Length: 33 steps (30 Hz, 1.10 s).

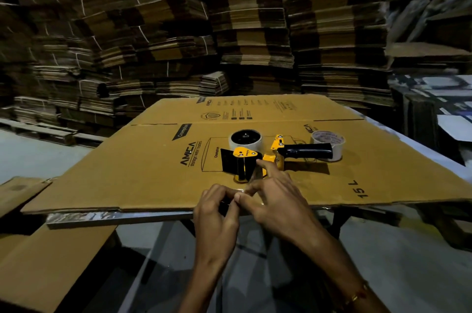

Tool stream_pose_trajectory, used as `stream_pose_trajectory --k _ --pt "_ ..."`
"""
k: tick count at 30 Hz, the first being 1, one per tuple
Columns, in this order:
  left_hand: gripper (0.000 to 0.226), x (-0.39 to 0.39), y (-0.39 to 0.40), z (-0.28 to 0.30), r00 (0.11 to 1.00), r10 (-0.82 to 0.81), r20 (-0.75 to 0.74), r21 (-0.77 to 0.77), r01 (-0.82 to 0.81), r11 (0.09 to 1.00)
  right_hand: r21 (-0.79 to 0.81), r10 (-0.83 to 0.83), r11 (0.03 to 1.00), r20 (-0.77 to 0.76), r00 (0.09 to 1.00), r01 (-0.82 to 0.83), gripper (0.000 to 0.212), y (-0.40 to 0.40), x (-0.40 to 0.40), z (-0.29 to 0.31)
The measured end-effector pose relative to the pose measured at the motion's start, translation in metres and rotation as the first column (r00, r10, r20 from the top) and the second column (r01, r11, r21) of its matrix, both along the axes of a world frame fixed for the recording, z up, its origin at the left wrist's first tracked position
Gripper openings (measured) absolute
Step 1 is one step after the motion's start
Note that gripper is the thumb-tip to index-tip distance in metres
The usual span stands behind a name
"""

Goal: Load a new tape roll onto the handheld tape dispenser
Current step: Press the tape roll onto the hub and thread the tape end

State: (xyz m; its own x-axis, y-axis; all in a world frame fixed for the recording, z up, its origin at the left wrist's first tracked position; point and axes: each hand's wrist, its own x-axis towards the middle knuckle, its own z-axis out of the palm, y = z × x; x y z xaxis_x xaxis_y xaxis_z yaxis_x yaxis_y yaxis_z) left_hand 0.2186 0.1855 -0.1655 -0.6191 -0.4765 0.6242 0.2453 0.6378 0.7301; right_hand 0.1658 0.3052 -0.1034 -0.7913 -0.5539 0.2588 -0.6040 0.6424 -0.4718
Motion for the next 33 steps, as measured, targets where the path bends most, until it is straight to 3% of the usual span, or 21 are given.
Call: stream_pose_trajectory --k 9,12,14,20,27,33 --pt "0.019 -0.003 -0.007 0.003 1.000 0.018 0.010 0.321 -0.020 0.947 0.027 -0.164 0.985 -0.198 0.966 0.172 0.043 0.008 -0.001 0.001" --pt "0.019 -0.003 -0.016 0.002 0.997 0.076 0.014 0.381 -0.076 0.922 -0.051 -0.196 0.981 -0.297 0.935 0.189 0.036 0.024 -0.021 0.008" --pt "0.017 -0.004 -0.020 0.003 0.996 0.084 0.040 0.413 -0.093 0.906 -0.012 -0.208 0.976 -0.330 0.921 0.216 0.045 0.029 -0.040 0.010" --pt "0.015 -0.008 -0.038 0.009 0.987 0.074 0.140 0.296 -0.113 0.948 0.247 -0.135 0.944 -0.307 0.942 0.216 0.080 0.020 -0.089 -0.005" --pt "0.009 -0.020 -0.059 0.027 0.967 0.088 0.239 0.086 -0.111 0.990 0.261 -0.104 0.945 -0.338 0.936 0.199 0.088 0.021 -0.112 -0.014" --pt "0.001 -0.038 -0.078 0.034 0.946 -0.020 0.324 0.130 -0.023 0.991 0.245 -0.083 0.955 -0.313 0.946 0.165 0.085 0.022 -0.115 -0.011"
